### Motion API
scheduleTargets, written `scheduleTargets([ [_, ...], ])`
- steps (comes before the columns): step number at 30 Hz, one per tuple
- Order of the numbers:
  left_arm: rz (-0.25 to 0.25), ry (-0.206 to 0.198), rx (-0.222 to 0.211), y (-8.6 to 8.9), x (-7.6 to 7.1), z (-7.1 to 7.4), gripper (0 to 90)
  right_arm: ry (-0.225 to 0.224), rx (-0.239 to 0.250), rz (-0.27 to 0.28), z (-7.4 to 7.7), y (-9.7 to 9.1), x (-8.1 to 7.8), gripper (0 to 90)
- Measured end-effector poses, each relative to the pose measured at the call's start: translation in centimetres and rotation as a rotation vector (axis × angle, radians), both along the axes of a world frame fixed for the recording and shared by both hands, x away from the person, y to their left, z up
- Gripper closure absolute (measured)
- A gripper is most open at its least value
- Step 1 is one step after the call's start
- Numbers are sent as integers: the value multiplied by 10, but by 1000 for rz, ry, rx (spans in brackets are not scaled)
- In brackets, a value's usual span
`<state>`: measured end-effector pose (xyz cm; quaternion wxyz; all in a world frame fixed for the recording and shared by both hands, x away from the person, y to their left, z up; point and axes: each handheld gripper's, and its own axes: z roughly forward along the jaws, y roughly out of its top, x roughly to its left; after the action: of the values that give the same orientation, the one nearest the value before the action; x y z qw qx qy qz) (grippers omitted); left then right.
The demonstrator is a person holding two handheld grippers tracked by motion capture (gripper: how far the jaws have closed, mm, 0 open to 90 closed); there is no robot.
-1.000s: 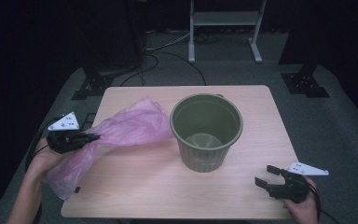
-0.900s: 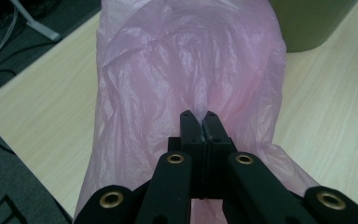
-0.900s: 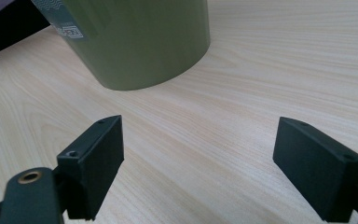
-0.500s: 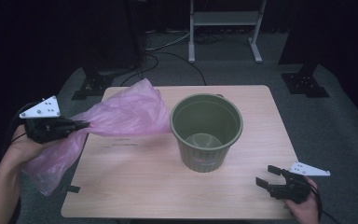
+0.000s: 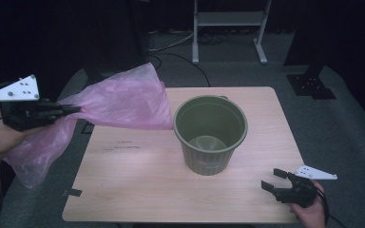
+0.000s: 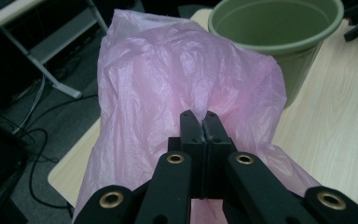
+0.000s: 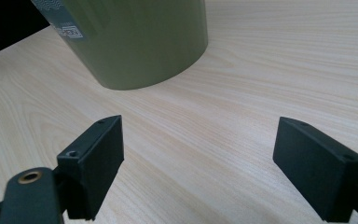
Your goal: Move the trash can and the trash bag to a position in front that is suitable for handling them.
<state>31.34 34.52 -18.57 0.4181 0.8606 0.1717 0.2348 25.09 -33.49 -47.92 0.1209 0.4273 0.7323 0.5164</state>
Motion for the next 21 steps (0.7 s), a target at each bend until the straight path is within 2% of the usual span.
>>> scheduleTargets([
  [2,1,-14,-4,1,-2,9,895,3,2,-2,0,0,-1,154],
  [11,-16,-43,-40,3,-7,30,896,0,1,-2,0,-1,-1,154],
  [21,-68,-56,-61,-12,-8,39,895,0,0,-3,0,-2,-2,154],
])
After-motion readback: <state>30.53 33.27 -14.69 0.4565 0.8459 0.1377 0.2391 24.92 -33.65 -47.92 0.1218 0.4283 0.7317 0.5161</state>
